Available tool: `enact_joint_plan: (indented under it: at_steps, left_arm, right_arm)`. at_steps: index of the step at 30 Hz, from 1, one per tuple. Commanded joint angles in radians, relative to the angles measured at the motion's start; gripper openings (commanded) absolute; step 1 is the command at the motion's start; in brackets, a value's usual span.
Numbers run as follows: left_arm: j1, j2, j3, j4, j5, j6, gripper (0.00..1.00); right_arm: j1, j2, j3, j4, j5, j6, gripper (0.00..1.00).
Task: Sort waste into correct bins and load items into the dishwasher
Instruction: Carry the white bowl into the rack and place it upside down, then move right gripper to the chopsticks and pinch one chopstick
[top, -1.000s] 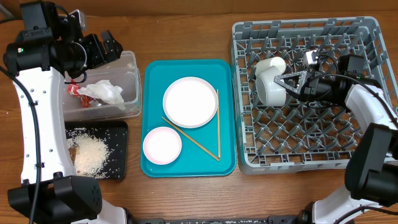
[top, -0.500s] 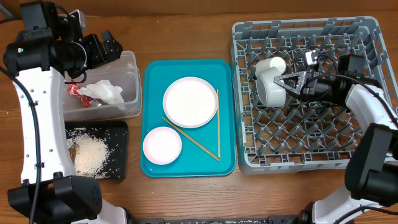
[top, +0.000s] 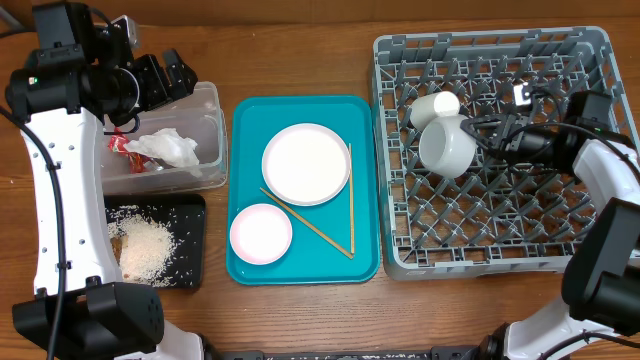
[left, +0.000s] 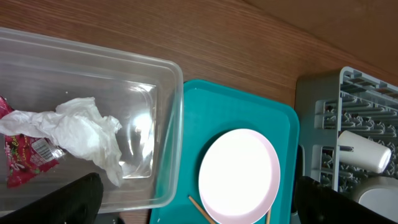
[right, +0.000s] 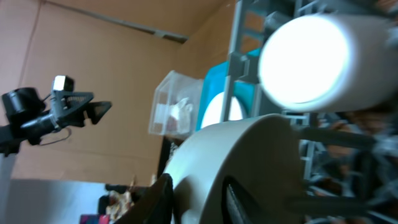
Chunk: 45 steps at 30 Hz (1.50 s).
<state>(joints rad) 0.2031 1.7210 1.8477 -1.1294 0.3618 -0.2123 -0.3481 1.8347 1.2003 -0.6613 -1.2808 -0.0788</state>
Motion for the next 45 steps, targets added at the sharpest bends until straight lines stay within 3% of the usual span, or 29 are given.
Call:
enact_joint_plan:
  at_steps: [1, 11, 21, 25, 29, 38, 45]
  left_arm:
    - [0.000, 0.002, 0.018, 0.003, -0.006, -0.020, 1.00]
    - [0.000, 0.002, 0.018, 0.003, -0.006, -0.020, 1.00]
    - [0.000, 0.002, 0.018, 0.003, -0.006, -0.020, 1.00]
    - [0.000, 0.002, 0.018, 0.003, -0.006, -0.020, 1.00]
    - [0.000, 0.002, 0.018, 0.003, -0.006, -0.020, 1.00]
    - [0.000, 0.002, 0.018, 0.003, -0.006, -0.020, 1.00]
    - [0.000, 0.002, 0.018, 0.003, -0.006, -0.020, 1.00]
  right_arm:
    - [-0.030, 0.008, -0.002, 0.006, 0.105, -0.008, 0.30]
    - [-0.087, 0.006, 0.040, -0.021, 0.341, 0.084, 0.37]
    - [-0.063, -0.013, 0.220, -0.264, 0.565, 0.083, 0.38]
    - [-0.029, -0.032, 0.258, -0.329, 0.577, 0.082, 0.36]
    - [0.031, -0.066, 0.262, -0.360, 0.593, 0.078, 0.28]
    - [0.336, -0.093, 0.261, -0.293, 0.605, 0.080, 0.27]
    - [0.675, -0.093, 0.261, -0.233, 0.863, 0.084, 0.32]
